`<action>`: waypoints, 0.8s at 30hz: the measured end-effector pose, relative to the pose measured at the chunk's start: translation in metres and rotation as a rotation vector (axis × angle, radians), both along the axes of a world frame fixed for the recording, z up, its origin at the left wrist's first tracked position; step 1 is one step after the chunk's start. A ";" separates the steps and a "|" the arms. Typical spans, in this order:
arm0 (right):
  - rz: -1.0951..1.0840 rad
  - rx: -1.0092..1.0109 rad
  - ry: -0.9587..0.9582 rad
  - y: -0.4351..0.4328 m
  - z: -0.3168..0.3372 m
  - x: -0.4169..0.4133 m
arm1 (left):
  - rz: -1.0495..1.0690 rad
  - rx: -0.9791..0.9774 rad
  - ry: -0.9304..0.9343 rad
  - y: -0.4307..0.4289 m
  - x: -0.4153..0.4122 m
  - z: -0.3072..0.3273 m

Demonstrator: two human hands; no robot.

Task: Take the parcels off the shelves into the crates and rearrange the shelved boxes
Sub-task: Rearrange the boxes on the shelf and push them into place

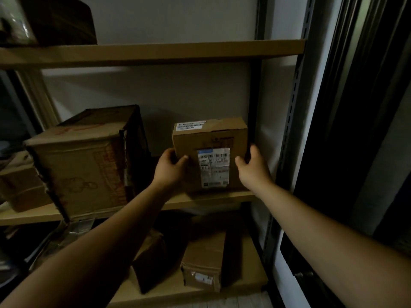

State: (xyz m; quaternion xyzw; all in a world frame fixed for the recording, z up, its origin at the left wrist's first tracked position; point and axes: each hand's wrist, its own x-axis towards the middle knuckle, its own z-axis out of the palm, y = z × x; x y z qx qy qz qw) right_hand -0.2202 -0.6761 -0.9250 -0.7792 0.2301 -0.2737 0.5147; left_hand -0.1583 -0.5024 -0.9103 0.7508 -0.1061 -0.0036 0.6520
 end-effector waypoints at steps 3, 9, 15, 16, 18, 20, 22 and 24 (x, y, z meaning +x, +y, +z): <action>-0.013 0.003 -0.029 0.004 -0.010 -0.003 | 0.034 -0.053 0.050 -0.002 0.000 -0.007; 0.009 0.029 0.077 0.003 -0.034 -0.009 | -0.055 0.094 0.045 0.005 0.002 -0.030; 0.067 0.049 0.053 0.010 -0.043 -0.017 | -0.068 0.123 -0.017 0.007 -0.006 -0.041; 0.058 0.054 0.006 0.010 -0.040 -0.016 | -0.025 0.105 -0.028 0.004 -0.006 -0.038; 0.031 0.052 -0.042 0.008 -0.034 -0.015 | -0.009 0.102 -0.035 -0.001 -0.007 -0.033; 0.007 0.035 -0.033 0.005 -0.032 -0.014 | -0.021 0.126 -0.037 -0.004 -0.007 -0.033; -0.002 0.024 -0.018 0.002 -0.034 -0.015 | -0.022 0.134 -0.044 -0.007 -0.008 -0.034; -0.002 0.020 -0.020 -0.002 -0.038 -0.014 | -0.007 0.137 -0.063 -0.011 -0.008 -0.037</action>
